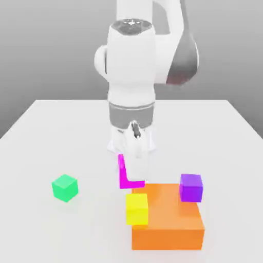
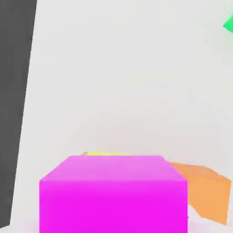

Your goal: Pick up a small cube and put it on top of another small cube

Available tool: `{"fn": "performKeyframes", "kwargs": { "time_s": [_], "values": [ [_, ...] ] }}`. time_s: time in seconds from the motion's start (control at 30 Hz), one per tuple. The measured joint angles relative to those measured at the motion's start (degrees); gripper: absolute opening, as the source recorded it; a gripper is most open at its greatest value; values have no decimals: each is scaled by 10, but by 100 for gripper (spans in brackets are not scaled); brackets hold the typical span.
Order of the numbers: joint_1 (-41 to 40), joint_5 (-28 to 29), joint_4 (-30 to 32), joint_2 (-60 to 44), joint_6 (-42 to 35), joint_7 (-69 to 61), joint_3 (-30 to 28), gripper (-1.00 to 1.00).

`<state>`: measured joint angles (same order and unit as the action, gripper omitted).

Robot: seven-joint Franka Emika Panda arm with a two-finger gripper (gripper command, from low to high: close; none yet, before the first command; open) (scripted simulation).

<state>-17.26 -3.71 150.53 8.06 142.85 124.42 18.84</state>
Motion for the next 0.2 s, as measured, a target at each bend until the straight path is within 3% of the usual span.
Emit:
{"fn": "performKeyframes", "kwargs": {
  "time_s": [0.07, 0.1, 0.2],
  "values": [
    [-2, 14, 6, -33, 38, 10, 3, -100],
    [-2, 21, 9, -49, 57, 14, 3, 100],
    [-2, 21, 9, -49, 57, 14, 3, 100]
  ]
}}
